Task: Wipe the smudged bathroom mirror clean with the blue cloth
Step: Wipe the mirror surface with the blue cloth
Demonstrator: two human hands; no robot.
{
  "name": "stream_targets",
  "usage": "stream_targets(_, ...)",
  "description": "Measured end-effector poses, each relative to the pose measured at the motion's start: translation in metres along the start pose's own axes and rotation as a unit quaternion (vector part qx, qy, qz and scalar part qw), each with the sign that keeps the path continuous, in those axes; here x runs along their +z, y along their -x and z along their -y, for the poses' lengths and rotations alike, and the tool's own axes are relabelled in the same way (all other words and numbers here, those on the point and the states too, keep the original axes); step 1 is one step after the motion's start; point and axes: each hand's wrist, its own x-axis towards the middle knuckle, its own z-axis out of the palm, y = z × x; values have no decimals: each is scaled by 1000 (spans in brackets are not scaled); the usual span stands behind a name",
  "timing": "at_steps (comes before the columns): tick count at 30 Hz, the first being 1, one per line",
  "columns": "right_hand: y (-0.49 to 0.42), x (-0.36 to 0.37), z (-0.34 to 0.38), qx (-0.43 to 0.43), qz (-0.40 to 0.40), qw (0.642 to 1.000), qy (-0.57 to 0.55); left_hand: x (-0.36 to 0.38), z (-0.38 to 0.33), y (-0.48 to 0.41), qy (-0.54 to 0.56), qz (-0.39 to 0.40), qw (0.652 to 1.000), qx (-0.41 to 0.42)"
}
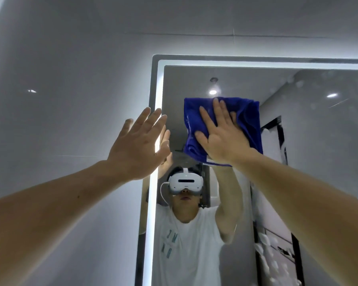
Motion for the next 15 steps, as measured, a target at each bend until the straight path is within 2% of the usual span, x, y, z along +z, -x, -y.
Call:
stream_targets(4, -37, -14, -6, 32, 9, 999, -8, -4, 6, -4, 0, -12, 1000, 10)
stream_targets(8, -29, -13, 4, 39, -12, 999, 1, -8, 11, -8, -15, -12, 1000, 9)
stream_targets(11, 8, -3, 14, 0, -17, 1000, 24, -13, 12, -21, -16, -18, 1000, 13)
stream_targets(15, 39, 2, 11, -63, 22, 996, 55, -23, 12, -45, 1, -33, 999, 14)
